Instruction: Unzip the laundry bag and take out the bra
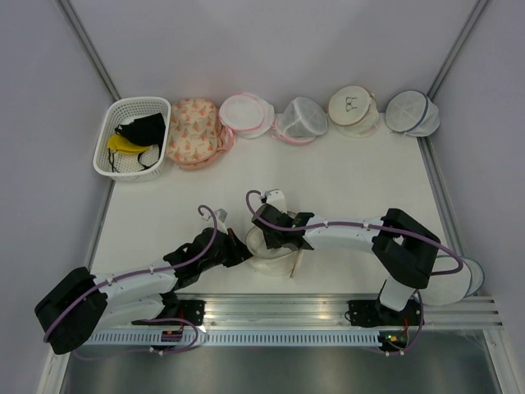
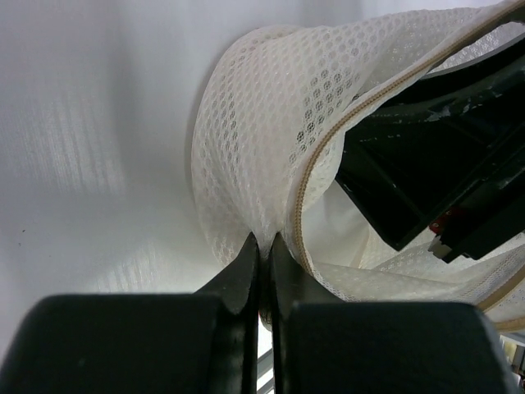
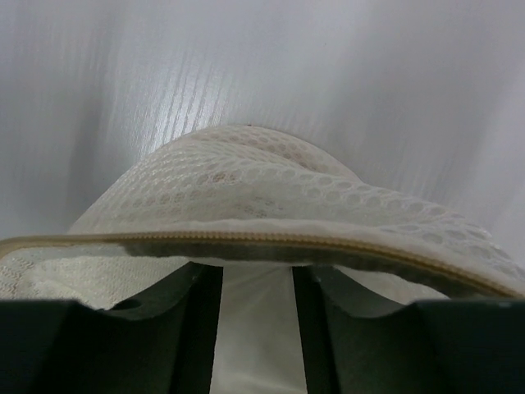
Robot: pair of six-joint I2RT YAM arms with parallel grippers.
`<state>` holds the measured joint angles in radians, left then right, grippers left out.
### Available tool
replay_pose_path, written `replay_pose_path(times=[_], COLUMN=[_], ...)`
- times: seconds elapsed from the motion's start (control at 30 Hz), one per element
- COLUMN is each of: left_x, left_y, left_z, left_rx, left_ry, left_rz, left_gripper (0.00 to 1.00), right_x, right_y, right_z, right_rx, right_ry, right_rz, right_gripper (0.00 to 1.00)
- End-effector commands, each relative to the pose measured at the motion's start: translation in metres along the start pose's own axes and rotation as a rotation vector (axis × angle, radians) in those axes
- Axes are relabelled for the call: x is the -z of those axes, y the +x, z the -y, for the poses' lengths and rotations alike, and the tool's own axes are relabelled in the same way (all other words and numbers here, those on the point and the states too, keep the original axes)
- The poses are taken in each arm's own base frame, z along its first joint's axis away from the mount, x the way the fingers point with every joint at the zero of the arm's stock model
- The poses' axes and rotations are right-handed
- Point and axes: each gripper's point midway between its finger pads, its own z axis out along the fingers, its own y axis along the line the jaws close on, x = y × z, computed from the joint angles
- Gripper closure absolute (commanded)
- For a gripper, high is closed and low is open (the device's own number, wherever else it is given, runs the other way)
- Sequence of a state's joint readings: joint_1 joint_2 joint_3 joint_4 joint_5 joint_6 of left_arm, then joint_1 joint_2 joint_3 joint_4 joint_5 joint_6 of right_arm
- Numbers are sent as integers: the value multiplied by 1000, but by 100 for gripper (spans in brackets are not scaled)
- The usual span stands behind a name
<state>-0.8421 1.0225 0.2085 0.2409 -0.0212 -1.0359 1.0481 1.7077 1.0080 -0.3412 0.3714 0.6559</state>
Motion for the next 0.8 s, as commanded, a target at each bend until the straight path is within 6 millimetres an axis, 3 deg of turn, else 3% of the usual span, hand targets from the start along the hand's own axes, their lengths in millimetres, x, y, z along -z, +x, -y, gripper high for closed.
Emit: replay_pose_path(times=[0.0, 0.1, 0.13, 0.23, 0.47, 0.6, 0.77], left_x=[0, 0, 0, 1, 1, 2, 2], left_y=[-12, -11, -12, -11, -13, -14, -14], left_z=[13, 12, 12, 11, 12, 13, 12], left_rx=[10, 10, 9, 9, 9, 7, 10], left_ry=[33, 31, 29, 27, 27, 29, 26], left_rz=[40, 39, 40, 41, 46, 49, 52], left_gripper=[98, 98, 98, 98, 98, 98, 98], right_x=[-14, -19, -20, -18, 19, 65, 113], right_y=[29, 38, 40, 41, 13, -5, -31], right_z=[10, 11, 12, 14, -8, -48, -70], right_rx=[43, 49, 50, 51, 37, 30, -5], right_ry=[38, 46, 52, 62, -76, -352, -561], right_rz=[-82, -109, -113, -115, -41, 21, 130], right_gripper=[58, 82, 100, 100, 99, 100, 100])
